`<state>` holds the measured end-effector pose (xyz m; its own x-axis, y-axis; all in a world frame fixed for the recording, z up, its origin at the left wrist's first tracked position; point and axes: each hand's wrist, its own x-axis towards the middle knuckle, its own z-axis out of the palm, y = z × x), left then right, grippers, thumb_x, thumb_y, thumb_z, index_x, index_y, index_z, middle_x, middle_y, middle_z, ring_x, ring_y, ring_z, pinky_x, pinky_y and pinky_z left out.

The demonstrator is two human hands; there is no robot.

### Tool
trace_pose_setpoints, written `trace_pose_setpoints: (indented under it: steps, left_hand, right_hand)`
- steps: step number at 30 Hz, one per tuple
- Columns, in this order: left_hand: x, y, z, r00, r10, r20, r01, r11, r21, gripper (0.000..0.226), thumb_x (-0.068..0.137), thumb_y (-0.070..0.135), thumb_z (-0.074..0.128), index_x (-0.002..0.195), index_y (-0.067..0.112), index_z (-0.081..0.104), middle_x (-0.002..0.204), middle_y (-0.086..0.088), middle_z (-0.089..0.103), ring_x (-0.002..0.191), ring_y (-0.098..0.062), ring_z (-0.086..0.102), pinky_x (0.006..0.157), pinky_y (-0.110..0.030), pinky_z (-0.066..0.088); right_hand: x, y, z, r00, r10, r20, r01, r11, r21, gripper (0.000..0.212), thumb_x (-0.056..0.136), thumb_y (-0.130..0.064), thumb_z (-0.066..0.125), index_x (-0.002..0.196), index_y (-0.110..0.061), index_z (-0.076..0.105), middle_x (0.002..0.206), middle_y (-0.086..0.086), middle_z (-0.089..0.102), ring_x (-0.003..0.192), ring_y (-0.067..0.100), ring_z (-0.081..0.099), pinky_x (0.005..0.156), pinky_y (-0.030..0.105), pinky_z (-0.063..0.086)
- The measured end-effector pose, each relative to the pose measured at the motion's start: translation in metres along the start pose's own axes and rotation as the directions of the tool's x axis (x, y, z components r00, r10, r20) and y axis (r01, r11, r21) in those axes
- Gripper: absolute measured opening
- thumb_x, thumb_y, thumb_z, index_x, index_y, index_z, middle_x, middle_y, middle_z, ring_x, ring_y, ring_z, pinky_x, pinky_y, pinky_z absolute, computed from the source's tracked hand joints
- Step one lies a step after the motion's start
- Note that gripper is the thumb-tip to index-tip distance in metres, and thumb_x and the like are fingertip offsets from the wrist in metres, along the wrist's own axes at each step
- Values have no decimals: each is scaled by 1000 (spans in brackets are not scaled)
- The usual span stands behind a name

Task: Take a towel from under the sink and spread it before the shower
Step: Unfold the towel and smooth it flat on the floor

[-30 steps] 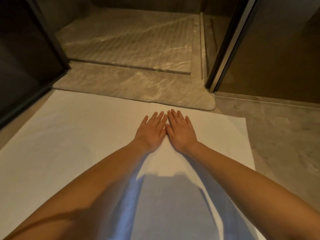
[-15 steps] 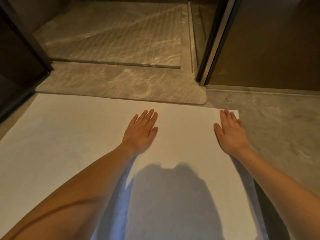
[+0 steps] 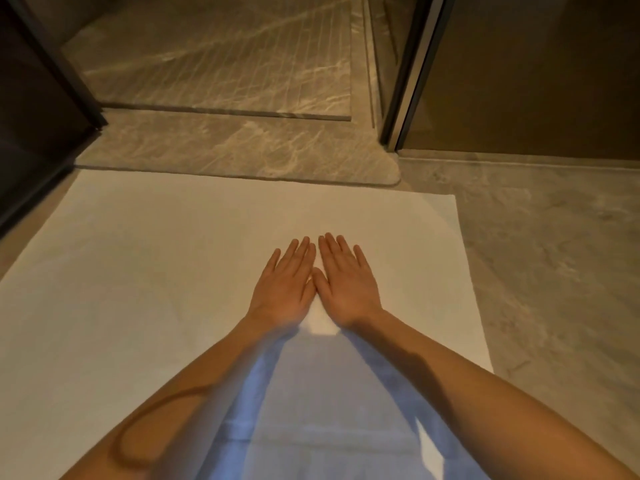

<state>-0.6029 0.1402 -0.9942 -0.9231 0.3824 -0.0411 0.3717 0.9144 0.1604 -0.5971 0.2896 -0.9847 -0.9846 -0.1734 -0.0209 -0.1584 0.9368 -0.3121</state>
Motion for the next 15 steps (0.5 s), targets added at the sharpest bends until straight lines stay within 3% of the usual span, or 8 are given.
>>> trace_pose_setpoints:
  steps: [4,8,12,15]
  left_hand:
    - [-8,-27,-1,998,53,-26,-53,998,-21,59,102,42,10,156,18,6,163,3,0,146,-5,-10,120,-30,-6]
    - [-19,-64,-4,999,-36,-2,36,999,5,67,96,45,3,155,15,6,163,1,1,147,-8,-7,121,-32,-2]
    - [-21,-49,-17,995,-88,42,88,996,-8,59,102,35,15,156,11,6,164,-4,0,150,-15,-3,122,-36,-2]
    - [-40,-4,-28,992,86,-88,-87,996,0,60,99,31,21,150,3,29,159,-13,23,148,-26,20,120,-40,10]
  right_hand:
    - [-40,80,-17,984,163,-75,-166,985,-41,59,103,-37,20,156,-15,5,164,2,6,150,17,1,120,33,-5]
    - [-81,137,-40,941,331,-71,-336,939,-77,59,104,-35,22,156,-12,8,164,5,8,150,19,3,121,37,2]
    - [-82,131,-51,938,343,-47,-346,927,-142,60,104,-35,20,155,-8,5,164,8,4,150,21,1,121,39,2]
    - [-93,98,-52,962,257,-89,-263,962,-72,61,104,-39,18,155,-8,8,163,7,3,150,20,1,120,33,-4]
